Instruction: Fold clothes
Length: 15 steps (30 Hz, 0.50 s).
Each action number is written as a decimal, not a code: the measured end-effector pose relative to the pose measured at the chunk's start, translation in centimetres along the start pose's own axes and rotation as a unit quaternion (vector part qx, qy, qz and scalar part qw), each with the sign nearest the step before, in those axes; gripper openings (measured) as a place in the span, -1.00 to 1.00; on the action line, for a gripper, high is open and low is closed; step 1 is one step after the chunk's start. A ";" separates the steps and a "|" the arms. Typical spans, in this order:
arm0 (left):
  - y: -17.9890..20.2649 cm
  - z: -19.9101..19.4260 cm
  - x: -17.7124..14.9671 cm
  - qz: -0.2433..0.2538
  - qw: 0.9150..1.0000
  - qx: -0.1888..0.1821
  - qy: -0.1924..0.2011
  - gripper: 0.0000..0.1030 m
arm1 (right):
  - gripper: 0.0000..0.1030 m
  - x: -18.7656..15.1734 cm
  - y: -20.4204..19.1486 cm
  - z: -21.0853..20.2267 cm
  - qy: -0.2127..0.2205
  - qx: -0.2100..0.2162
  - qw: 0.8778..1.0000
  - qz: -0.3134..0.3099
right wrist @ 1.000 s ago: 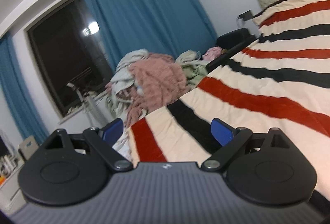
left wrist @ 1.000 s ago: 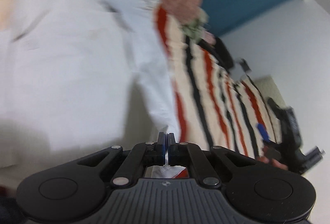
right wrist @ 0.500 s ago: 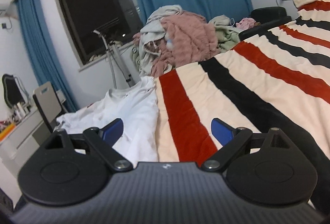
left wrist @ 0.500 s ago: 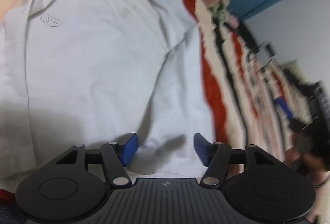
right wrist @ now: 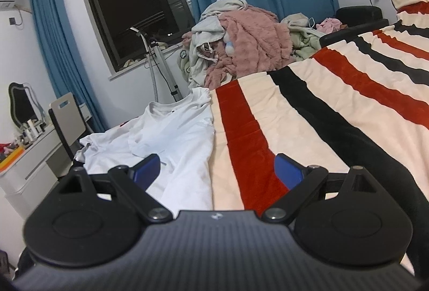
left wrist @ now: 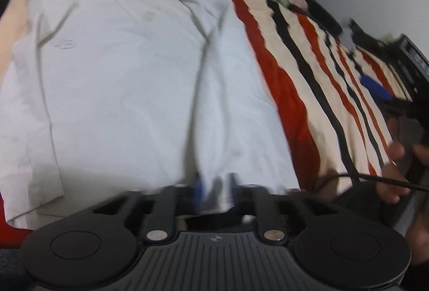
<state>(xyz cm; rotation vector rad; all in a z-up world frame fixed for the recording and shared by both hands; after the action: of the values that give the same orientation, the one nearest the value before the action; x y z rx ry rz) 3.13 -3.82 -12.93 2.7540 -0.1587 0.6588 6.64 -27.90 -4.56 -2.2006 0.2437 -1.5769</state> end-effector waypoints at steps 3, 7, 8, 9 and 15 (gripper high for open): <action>-0.5 -1.4 2.0 -0.015 1.000 -0.004 0.014 0.21 | 0.81 0.0 -0.1 0.1 -0.001 0.003 1.000 0.000; -1.3 -1.6 8.1 -0.052 0.997 0.002 0.052 0.50 | 0.81 -0.2 0.2 0.6 -0.002 0.004 1.000 0.009; -1.4 -0.9 10.3 -0.067 0.996 0.000 0.061 0.50 | 0.81 -0.2 0.3 0.8 -0.003 0.004 1.000 0.012; -1.7 -0.1 12.6 -0.084 0.994 -0.001 0.069 0.50 | 0.81 -0.4 0.5 1.1 -0.007 0.003 1.000 0.016; -2.0 8.0 23.6 -0.154 0.982 0.015 0.110 0.44 | 0.81 -1.6 2.3 3.3 -0.028 -0.015 0.999 0.042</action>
<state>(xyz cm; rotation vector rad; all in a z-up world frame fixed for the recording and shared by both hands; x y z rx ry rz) 27.81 -5.30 -9.43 2.6259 0.3227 0.8726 9.44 -28.59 -7.85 -2.2229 0.3419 -1.4743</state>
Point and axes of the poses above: each gripper's, at about its wrist camera, not at the fingertips, and z roughly the way its jaws point, y to its right, x to its top, the point moved 7 cm from there along z, roughly the way its jaws point, and after that the axes turned 13 degrees about x, right-handed, at the moved point
